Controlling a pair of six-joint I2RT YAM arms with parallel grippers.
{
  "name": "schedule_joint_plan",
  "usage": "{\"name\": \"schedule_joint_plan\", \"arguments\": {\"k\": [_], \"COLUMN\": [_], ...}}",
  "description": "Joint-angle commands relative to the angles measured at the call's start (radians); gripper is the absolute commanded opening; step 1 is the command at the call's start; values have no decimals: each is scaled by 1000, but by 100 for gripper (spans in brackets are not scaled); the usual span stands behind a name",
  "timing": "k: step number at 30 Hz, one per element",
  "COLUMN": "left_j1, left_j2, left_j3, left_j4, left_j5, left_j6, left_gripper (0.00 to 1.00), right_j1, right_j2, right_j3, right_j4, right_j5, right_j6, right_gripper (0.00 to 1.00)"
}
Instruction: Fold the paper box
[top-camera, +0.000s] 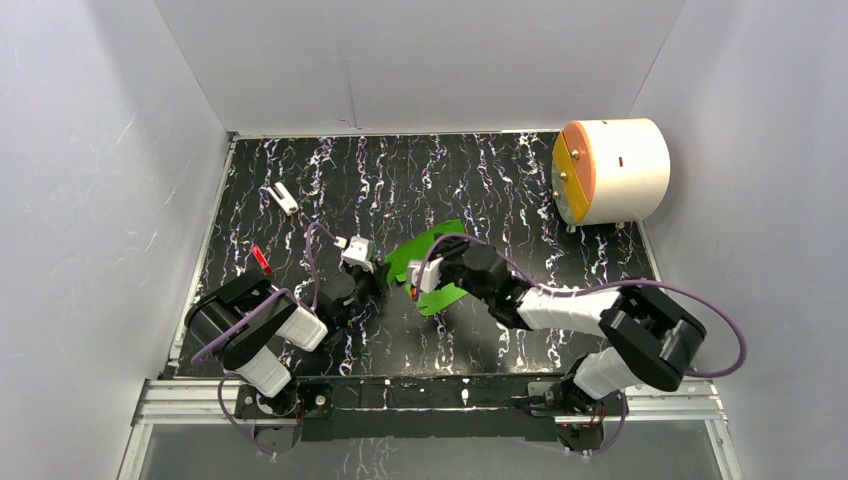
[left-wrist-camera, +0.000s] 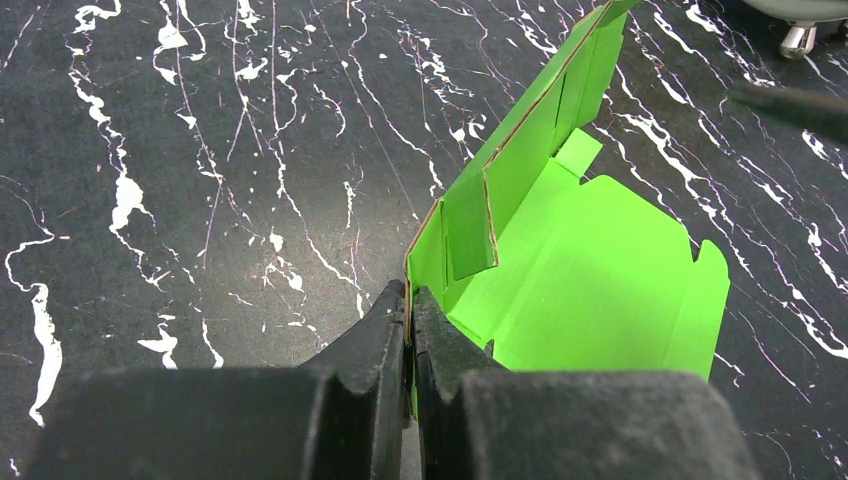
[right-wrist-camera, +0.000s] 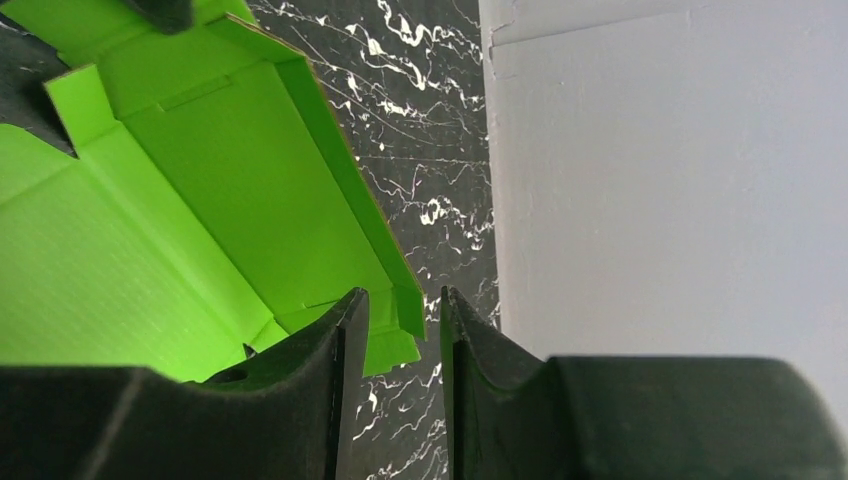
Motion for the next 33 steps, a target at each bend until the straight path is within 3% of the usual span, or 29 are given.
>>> {"name": "schedule_joint_plan", "arguments": {"k": [1,6,10,19,33], "left_j1": [1,0,-1,0,0], "left_j2": [-28,-36,-37,-52,-62], "left_j3": [-6,-8,-8,-9,-12], "left_j4": [11,10,10,10,9], "left_j5": [3,9,14,16,25], "left_j6": [48,55,59,80,92], "left_gripper": [0,0,0,0,0], "right_j1": [-110,-238,-283,-311,-311], "right_j2": [-67,-53,29,171,285], "right_j3": [88,223,376,605,670], "right_j4": [-259,-473,-665,-929,-942], "right_j5": [-256,-490,-528,-619,-590], "right_j6": [100,75,14,-95,-152], "right_gripper": [41,45,46,47,43]}}
